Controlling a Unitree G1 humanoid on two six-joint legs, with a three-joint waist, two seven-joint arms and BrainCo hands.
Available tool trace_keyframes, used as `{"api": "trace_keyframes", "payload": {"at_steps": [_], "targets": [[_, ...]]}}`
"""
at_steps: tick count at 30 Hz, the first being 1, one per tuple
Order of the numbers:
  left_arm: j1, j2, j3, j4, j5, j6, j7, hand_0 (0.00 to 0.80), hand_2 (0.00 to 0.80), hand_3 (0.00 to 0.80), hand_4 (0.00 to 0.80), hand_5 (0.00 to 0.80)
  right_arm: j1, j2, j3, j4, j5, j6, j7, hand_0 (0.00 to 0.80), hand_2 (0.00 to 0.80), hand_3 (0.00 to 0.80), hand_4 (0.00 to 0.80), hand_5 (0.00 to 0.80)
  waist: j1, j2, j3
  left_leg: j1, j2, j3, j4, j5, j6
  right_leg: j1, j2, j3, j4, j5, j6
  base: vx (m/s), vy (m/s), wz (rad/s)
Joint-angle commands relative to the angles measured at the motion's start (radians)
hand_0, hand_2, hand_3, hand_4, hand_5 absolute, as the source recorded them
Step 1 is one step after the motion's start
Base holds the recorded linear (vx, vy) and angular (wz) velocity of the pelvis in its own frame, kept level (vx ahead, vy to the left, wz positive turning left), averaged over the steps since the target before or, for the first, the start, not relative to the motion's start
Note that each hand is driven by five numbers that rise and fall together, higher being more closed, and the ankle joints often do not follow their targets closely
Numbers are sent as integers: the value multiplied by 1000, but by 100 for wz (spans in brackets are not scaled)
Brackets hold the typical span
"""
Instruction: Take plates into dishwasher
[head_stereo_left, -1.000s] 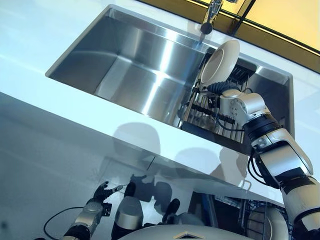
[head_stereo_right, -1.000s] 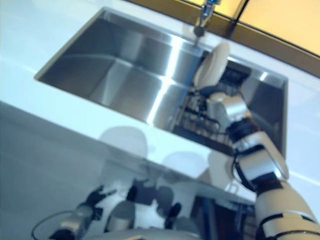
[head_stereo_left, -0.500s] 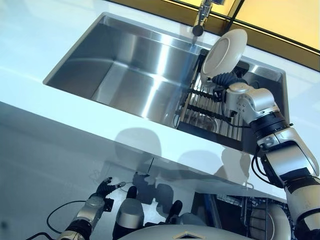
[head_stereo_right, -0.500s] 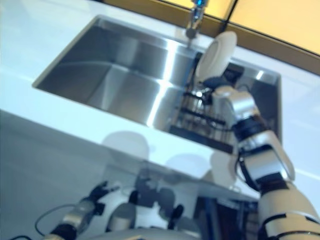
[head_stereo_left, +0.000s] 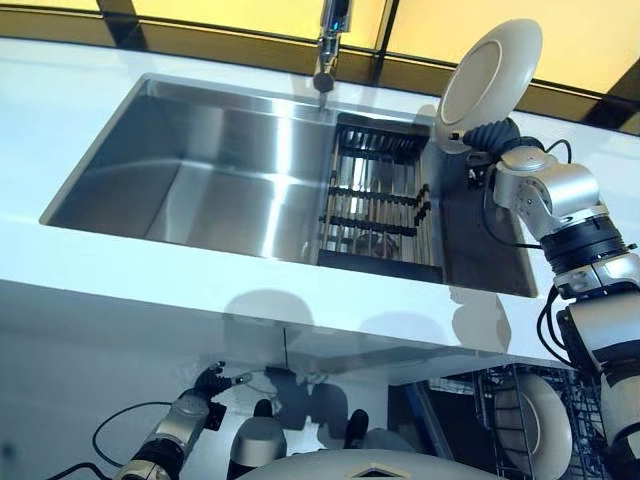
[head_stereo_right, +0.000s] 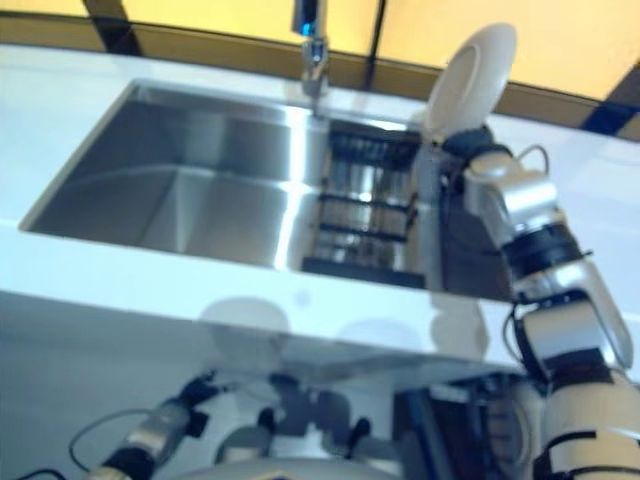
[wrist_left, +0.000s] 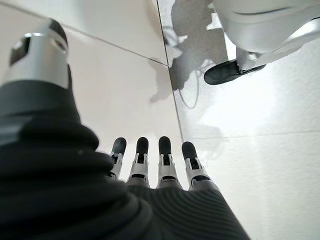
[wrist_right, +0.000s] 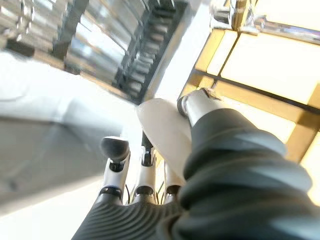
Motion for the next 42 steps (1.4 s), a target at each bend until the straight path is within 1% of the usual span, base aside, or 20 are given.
{"api": "trace_keyframes", "payload": {"at_steps": [1,7,12,16,19,26,31,32,35,42], "targets": [[-36,8,-71,84,54,1,-10,0,0,0,0,0,-28,-99,-9,-51,-75,-87,19,800,800,800,800,800,2,-16,-55,-10,-31,37,47,-94,65,-55,-30,53,71,-10,77,2,-24,-15],[-40,9,-51,122,87,-1,-17,0,0,0,0,0,22,-167,-52,-102,-135,-98,68,800,800,800,800,800,-34,-21,-60,-4,-30,59,53,-103,69,-62,-19,82,69,-4,78,3,-10,-19],[-48,10,-33,149,118,-1,-27,0,0,0,0,0,91,-263,-108,-115,-199,-116,158,800,800,800,800,800,-71,-28,-66,-3,-30,77,62,-113,74,-77,-11,110,78,-3,82,13,-3,-15],[-48,16,-26,158,138,-2,-32,0,0,0,0,0,173,-303,-159,-136,-223,-131,189,800,800,800,800,800,-96,-30,-66,-1,-27,89,64,-115,78,-90,-4,128,85,0,84,4,-15,-24],[-53,18,-22,162,152,0,-34,0,0,0,0,0,265,-327,-221,-150,-235,-155,205,800,800,800,800,800,-122,-32,-65,-2,-24,101,65,-119,84,-105,3,143,90,3,86,1,-21,-20],[-53,23,-17,174,181,-5,-38,0,0,0,0,0,437,-346,-352,-168,-262,-180,219,800,800,800,800,800,-167,-34,-67,2,-20,130,64,-128,91,-123,19,175,85,11,89,1,-20,-22],[-53,19,-14,182,167,-3,-34,0,0,0,0,0,519,-359,-413,-181,-293,-182,235,800,800,800,800,800,-194,-33,-66,0,-16,147,69,-131,95,-138,28,197,92,12,88,0,4,-19],[-51,18,-5,189,160,-1,-32,0,0,0,0,0,553,-365,-440,-185,-304,-189,246,800,800,800,800,800,-205,-32,-67,0,-15,151,71,-132,96,-143,32,204,97,11,88,18,0,-24],[-45,14,9,210,140,-6,-17,0,0,0,0,0,633,-361,-492,-191,-336,-196,263,800,800,800,800,800,-223,-34,-67,-1,-11,162,74,-135,98,-155,35,214,106,10,90,20,-9,-12],[-36,19,38,237,151,-1,-7,0,0,0,0,0,813,-331,-611,-204,-375,-219,269,800,800,800,800,800,-251,-38,-63,-10,-2,175,82,-137,103,-170,46,234,117,8,89,0,-29,-10]]}}
